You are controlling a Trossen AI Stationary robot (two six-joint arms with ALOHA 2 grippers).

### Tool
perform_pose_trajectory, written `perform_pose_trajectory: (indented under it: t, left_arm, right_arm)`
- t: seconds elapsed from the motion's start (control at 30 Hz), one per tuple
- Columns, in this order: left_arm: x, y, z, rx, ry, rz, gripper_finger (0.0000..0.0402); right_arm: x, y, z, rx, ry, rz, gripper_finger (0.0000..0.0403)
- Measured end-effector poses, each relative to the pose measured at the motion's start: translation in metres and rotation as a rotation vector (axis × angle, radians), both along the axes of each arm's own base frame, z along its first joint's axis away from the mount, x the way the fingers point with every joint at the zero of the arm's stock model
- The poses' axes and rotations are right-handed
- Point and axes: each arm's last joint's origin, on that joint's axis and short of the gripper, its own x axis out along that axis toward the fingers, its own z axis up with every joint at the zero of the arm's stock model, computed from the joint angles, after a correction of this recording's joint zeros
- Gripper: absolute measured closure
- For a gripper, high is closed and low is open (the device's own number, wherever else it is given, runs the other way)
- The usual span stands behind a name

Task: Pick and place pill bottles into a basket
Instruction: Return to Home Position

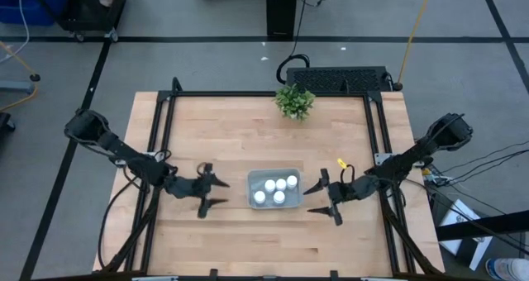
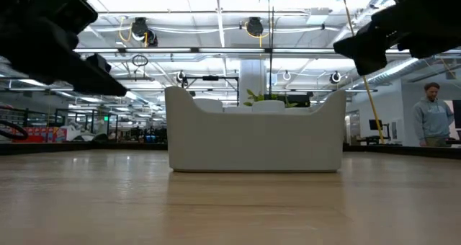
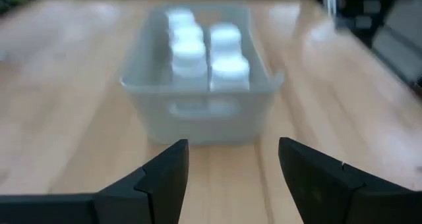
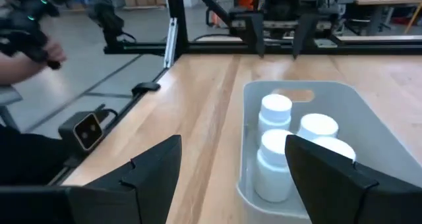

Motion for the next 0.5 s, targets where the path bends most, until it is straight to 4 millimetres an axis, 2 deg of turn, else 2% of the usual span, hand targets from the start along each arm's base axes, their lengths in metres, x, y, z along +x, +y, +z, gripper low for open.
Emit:
perform_pose_trajectory:
  t: [0.07, 0.17, 0.27, 0.4, 0.5]
  left_arm:
    - [-0.002, 0.003, 0.001, -0.008, -0.043, 0.017, 0.0160]
    - [-0.012, 0.007, -0.008, 0.062, -0.074, -0.068, 0.0160]
    - [-0.019, 0.009, -0.004, 0.053, -0.190, -0.109, 0.0160]
    - [-0.033, 0.017, -0.020, 0.094, -0.149, -0.106, 0.0160]
    - [-0.037, 0.022, -0.021, 0.066, -0.171, -0.041, 0.0160]
  right_arm:
    - [-0.008, -0.009, -0.004, 0.001, 0.008, -0.006, 0.0140]
    - [-0.017, -0.020, -0.008, 0.012, -0.007, -0.007, 0.0140]
    - [-0.025, -0.025, -0.009, 0.017, -0.038, 0.021, 0.0140]
    - [-0.035, -0.032, -0.011, 0.019, -0.051, 0.016, 0.0140]
    - [-0.042, -0.037, -0.014, 0.012, -0.061, 0.007, 0.0140]
